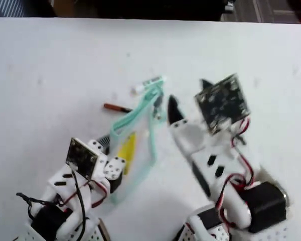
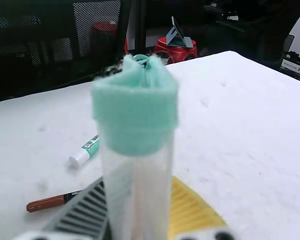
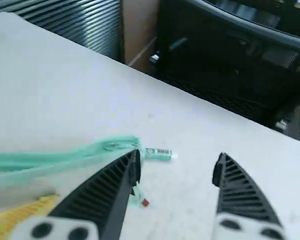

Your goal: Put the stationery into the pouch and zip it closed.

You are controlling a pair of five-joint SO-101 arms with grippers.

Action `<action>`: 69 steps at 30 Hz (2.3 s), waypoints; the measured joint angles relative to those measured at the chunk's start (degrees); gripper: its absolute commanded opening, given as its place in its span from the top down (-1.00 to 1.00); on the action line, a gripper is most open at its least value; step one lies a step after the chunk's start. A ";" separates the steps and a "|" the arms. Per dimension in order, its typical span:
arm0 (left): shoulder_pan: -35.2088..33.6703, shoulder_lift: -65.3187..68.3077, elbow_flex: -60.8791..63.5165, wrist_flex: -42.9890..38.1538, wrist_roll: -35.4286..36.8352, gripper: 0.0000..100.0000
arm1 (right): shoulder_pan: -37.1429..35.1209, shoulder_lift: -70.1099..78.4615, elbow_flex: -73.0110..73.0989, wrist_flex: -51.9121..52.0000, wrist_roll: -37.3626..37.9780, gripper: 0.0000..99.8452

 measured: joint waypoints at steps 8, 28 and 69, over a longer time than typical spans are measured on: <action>-14.77 0.00 -7.38 4.22 -0.18 0.95 | 4.31 21.54 -4.13 0.00 3.52 0.55; -36.75 0.00 -2.81 -3.16 4.13 0.95 | -10.11 69.36 -10.99 -11.16 20.66 0.55; -29.36 0.00 -2.81 -5.36 13.71 0.95 | 1.32 67.34 -39.56 9.23 27.16 0.97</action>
